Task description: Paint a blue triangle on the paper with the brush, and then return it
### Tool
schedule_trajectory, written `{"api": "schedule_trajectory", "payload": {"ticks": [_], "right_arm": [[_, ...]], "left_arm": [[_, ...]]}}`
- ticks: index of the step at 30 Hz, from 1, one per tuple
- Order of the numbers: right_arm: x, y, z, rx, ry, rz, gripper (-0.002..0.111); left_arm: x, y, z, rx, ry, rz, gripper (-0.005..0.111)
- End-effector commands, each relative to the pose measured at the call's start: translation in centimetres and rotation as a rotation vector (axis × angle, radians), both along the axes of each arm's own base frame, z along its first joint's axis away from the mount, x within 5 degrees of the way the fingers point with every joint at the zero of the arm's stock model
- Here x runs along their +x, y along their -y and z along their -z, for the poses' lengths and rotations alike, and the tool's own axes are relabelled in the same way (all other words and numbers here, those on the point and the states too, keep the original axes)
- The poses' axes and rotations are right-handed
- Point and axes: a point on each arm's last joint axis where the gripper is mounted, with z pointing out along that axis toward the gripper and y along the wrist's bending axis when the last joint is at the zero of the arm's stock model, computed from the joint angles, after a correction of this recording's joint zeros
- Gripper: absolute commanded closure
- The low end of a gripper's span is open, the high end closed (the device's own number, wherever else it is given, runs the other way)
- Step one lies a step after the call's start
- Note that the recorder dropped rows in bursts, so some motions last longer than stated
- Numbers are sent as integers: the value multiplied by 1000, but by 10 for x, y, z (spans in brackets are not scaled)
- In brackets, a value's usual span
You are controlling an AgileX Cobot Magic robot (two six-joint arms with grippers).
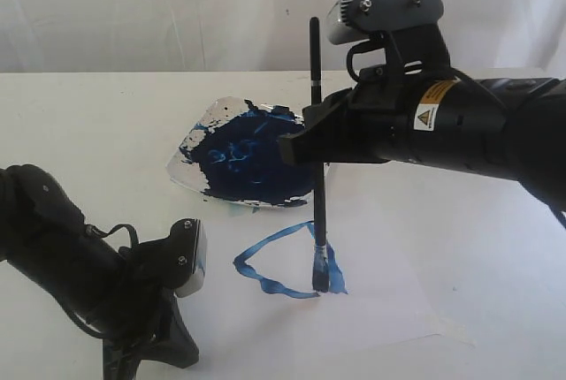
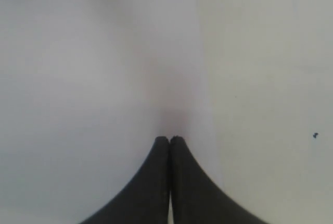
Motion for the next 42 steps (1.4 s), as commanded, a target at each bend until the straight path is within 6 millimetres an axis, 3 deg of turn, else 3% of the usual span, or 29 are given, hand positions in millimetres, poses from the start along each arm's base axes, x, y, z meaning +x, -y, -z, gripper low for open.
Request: {"api": "schedule_trajectory", "payload": {"ticks": [1, 42], "right_arm": [[-3, -4, -5, 42, 31, -13, 108], [-5, -3, 0, -24, 14, -32, 108]], "left_arm": [[-4, 2, -1, -12, -27, 15, 107], [-5, 2, -1, -16, -39, 21, 107]]}}
